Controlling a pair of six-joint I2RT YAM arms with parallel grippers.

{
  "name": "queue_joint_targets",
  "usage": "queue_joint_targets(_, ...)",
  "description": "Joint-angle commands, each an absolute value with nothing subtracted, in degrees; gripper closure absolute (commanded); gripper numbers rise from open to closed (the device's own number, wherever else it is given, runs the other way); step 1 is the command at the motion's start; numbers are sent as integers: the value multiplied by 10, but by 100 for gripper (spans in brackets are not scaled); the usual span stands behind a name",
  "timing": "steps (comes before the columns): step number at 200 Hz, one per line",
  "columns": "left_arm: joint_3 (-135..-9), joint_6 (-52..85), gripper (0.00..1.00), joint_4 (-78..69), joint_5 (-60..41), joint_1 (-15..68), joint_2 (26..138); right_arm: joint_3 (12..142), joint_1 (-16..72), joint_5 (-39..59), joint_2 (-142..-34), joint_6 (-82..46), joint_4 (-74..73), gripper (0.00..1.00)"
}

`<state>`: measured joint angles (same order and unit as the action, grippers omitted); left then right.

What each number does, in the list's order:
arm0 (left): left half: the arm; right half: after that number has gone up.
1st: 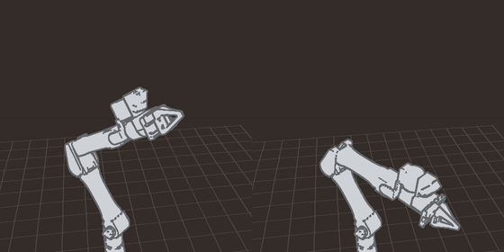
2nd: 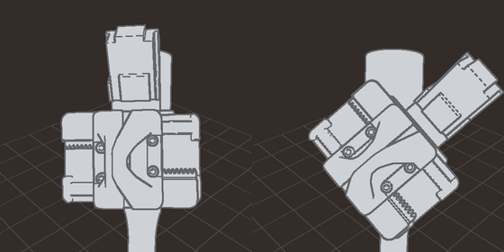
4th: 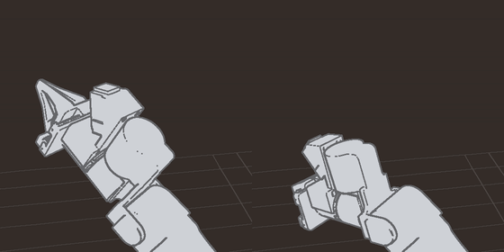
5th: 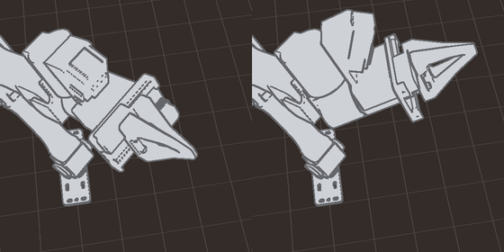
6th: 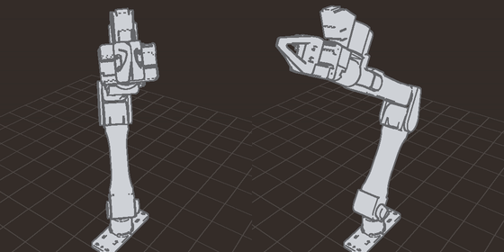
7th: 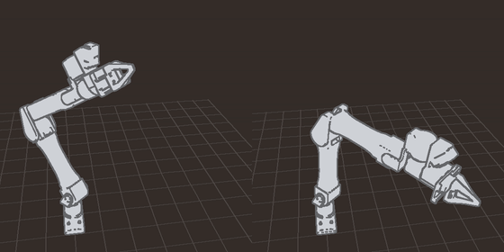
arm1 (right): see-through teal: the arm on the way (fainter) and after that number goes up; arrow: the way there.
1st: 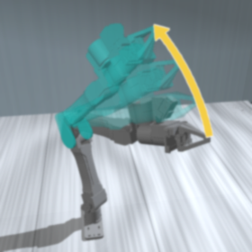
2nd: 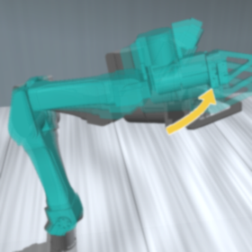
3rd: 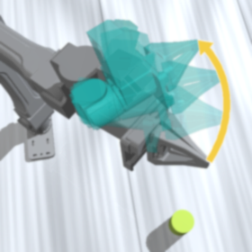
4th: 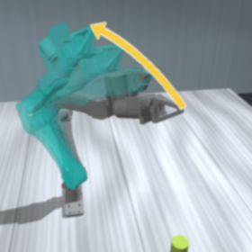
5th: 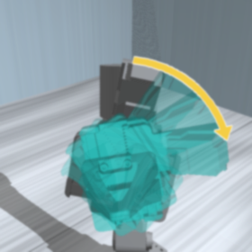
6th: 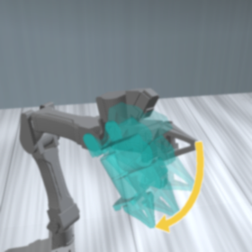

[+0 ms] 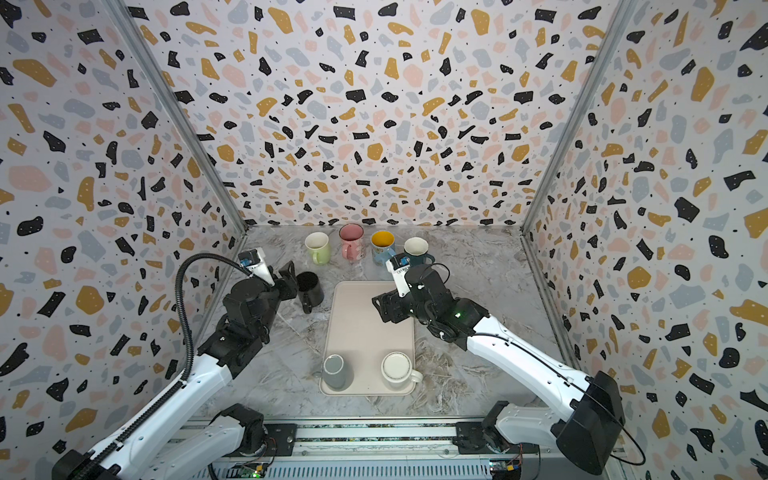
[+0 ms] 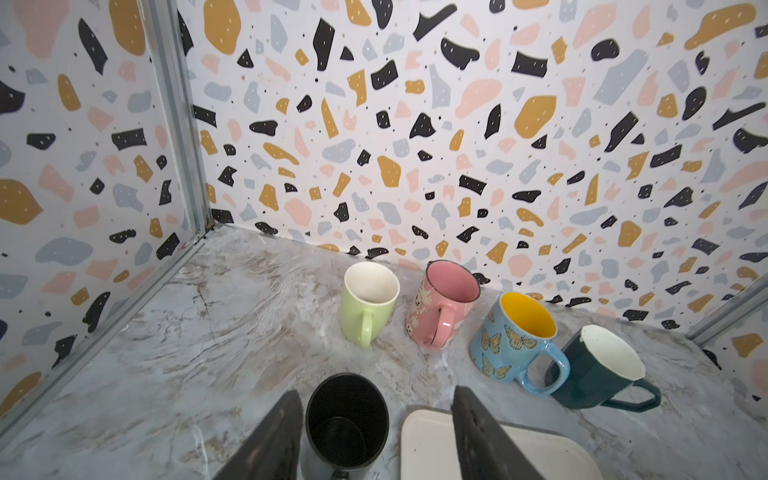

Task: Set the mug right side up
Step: 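Move the right gripper down to the upside-down white mug on the tray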

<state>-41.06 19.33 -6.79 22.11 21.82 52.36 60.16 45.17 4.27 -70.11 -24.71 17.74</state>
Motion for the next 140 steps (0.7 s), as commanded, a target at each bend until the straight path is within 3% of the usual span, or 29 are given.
queue_joint_targets(1,-440,192,41,-34,214,220,529,561,442,90,-678,-400,242,21)
queue_joint_targets(30,-450,196,39,-40,194,220,527,459,435,131,-590,-528,186,25)
queue_joint_targets(96,-444,217,39,-52,147,220,517,263,439,124,-333,-786,128,41)
queue_joint_targets(140,-442,230,38,-53,123,220,513,210,481,103,-270,-884,136,44)
